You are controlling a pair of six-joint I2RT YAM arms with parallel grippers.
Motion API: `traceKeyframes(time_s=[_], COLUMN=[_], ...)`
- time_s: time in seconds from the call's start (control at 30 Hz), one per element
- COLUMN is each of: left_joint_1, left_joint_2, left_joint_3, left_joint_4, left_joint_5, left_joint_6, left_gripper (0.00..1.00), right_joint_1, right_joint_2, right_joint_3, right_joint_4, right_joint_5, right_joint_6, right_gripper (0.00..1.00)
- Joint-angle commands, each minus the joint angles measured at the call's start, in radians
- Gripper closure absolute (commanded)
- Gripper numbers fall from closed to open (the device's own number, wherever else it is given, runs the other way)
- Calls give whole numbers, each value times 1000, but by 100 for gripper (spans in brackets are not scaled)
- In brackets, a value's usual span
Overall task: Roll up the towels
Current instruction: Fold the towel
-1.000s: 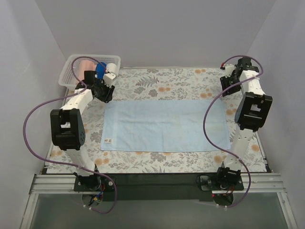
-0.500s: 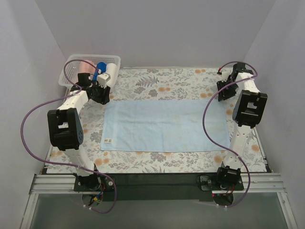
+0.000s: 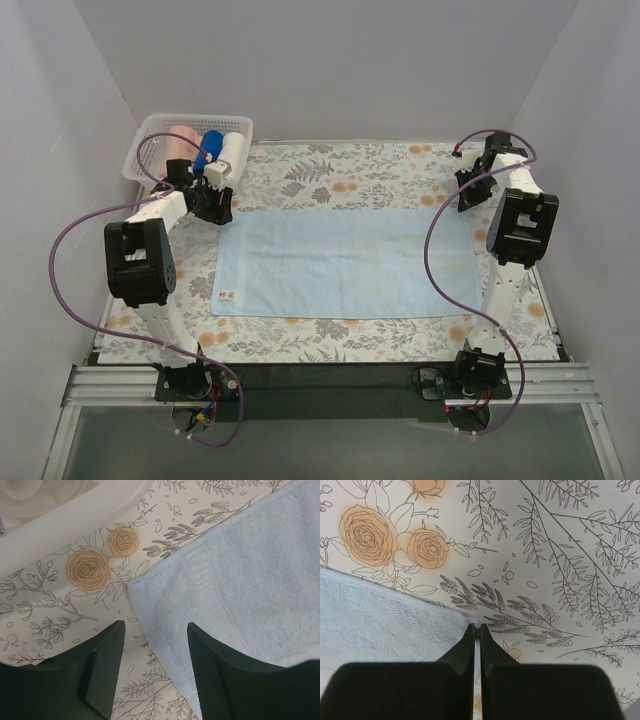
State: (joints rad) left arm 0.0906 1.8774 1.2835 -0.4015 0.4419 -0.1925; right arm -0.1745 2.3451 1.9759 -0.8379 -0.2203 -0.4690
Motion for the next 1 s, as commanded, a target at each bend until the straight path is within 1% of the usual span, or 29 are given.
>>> traceKeyframes(time_s=[0.0, 0.13, 0.27, 0.43, 0.67, 0.97], left_joint_1=[6, 6, 6, 6, 6, 8], left_joint_2=[6, 25, 43, 72, 112, 150], left_joint_3=[-10, -4, -3, 2, 17, 46], left_joint_4=[47, 81, 116, 127, 147, 158], left_joint_5=[9, -18, -22, -34, -40, -17], left_joint_6=[-44, -70, -65, -55, -59, -88], left_gripper=[50, 51, 55, 59, 62, 63], right_joint_1=[10, 10, 12, 12, 12, 12], right_joint_2=[-21, -30, -33, -32, -35, -33], right_joint_3=[-41, -40, -35, -38, -48, -52], right_joint_4=[-10, -12, -12, -12, -10, -13], right_joint_5=[-31, -37, -44, -44, -47, -50], right_joint_6=[-5, -7, -3, -2, -5, -10], right_gripper=[99, 99, 99, 99, 99, 99])
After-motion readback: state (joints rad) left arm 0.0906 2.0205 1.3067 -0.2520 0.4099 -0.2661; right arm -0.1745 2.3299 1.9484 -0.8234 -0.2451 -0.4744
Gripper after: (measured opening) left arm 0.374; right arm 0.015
